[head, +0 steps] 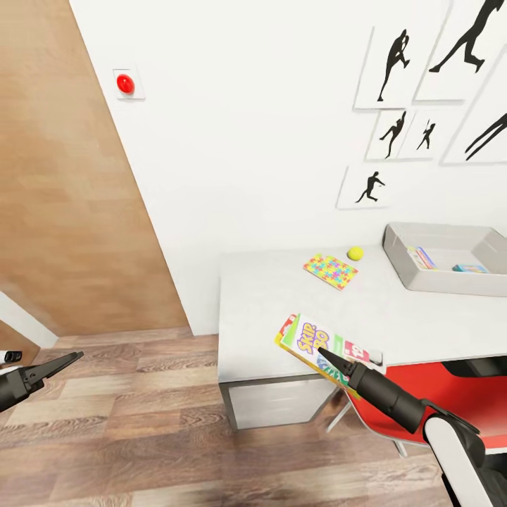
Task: Put all the toys in the child's room - the three board games (two on the bed and one on the table), the two jigsaw puzzles on the table, and the tennis ball on the table - inside the toy box on the table in the child's room.
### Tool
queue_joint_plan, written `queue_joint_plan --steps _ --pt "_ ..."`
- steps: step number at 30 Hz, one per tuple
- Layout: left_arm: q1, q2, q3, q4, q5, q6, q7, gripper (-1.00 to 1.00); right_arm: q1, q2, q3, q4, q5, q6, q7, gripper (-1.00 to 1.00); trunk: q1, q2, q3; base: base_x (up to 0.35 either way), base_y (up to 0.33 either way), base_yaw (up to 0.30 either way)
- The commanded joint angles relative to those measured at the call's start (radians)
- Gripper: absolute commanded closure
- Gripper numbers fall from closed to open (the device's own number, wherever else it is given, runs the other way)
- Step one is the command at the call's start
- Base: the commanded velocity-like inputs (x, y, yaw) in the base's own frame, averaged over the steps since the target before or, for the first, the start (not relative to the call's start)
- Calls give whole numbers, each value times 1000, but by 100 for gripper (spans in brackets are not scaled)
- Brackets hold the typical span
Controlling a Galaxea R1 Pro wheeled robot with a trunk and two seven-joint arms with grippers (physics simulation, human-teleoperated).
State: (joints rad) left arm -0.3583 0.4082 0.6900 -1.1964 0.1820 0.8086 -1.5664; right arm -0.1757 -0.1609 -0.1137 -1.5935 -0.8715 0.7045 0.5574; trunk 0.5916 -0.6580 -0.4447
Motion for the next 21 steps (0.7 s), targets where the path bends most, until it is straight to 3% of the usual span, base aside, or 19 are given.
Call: queue_joint_plan --steps 1,13,21 --pt "-1 0 0 0 -1 11 -4 -100 -1 0 -1 0 -4 7 1 -100 0 -1 -1 0 0 0" --pt "-1 0 0 0 -1 11 -4 -100 -1 2 -2 -1 -1 3 4 -100 0 -1 -1 0 -3 0" --pt "-1 0 0 0 -1 11 -4 -100 0 2 -1 -1 -1 3 4 -100 0 -1 3 0 -95 -6"
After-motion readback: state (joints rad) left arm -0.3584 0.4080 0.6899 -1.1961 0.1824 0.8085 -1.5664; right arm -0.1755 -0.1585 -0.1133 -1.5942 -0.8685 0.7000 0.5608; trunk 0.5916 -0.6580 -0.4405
